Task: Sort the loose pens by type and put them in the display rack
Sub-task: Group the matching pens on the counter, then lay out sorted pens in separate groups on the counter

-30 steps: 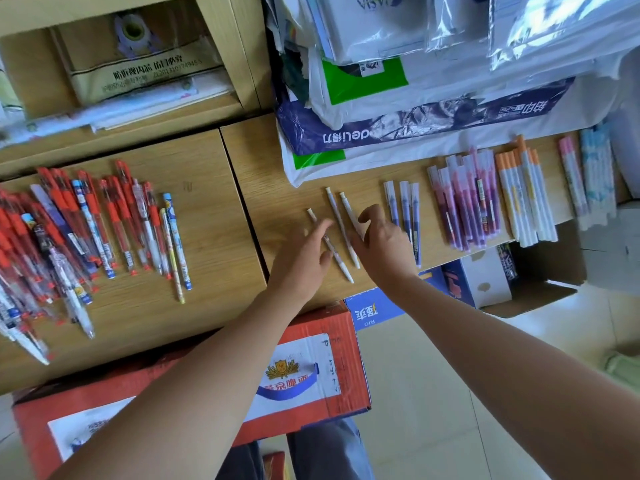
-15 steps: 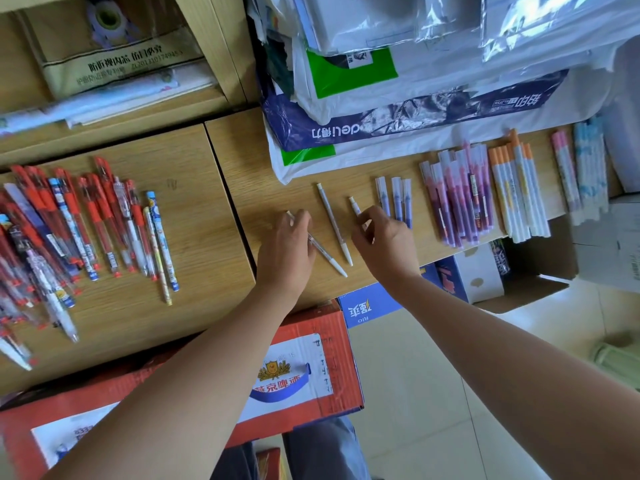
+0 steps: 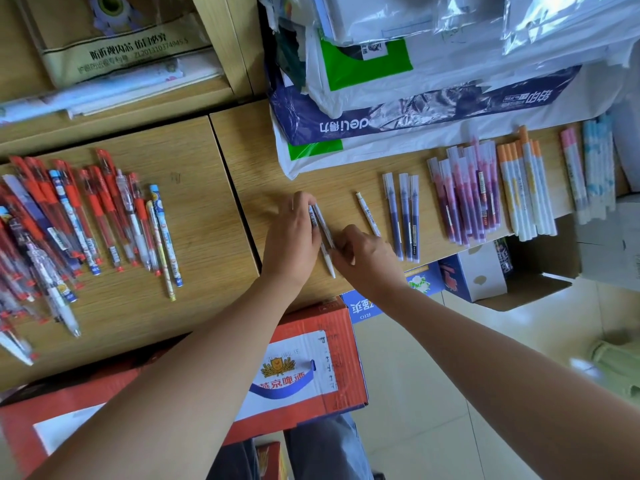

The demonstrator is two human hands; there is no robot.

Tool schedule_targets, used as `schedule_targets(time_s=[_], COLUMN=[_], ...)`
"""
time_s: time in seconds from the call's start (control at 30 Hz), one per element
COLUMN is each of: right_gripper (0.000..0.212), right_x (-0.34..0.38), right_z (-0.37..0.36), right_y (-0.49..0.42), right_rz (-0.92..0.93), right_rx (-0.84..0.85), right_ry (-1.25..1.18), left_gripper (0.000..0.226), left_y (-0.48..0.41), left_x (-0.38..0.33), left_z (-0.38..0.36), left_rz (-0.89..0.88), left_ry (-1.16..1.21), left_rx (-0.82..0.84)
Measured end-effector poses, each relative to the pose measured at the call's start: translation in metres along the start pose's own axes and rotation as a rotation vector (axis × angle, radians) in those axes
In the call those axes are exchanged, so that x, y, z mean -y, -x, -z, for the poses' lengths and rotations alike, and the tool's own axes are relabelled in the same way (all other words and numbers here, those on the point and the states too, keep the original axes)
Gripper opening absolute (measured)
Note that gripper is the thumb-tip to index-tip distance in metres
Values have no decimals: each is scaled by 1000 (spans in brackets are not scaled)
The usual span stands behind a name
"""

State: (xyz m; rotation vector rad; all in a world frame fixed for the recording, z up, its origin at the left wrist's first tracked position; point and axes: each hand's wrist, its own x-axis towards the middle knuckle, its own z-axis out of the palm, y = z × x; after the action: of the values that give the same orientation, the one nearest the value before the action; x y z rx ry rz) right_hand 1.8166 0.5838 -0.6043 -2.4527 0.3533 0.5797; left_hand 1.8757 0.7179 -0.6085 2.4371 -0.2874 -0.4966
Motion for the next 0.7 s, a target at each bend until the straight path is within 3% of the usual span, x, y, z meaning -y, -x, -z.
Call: schedule_targets(time_s=[0.17,0.4,0.53,0.7], right_gripper=[18,12,7,14], right_x=[5,14,42,122], right_z=[3,11,9,-23], right_y=[-6,-18,-24,-24], right_rz=[-41,-4,98,305], right_rx=[-37,-85,-119,37], right_ry=[-44,31,-30,-154], left_gripper=[44,27,16,14], left_y=[8,23,40,74], left_x=[9,26,51,96], left_z=[6,30,56,103], left_rz=[20,46,9,78], left_ry=[1,-61,-88,-243], left_rx=[13,45,-27,-185])
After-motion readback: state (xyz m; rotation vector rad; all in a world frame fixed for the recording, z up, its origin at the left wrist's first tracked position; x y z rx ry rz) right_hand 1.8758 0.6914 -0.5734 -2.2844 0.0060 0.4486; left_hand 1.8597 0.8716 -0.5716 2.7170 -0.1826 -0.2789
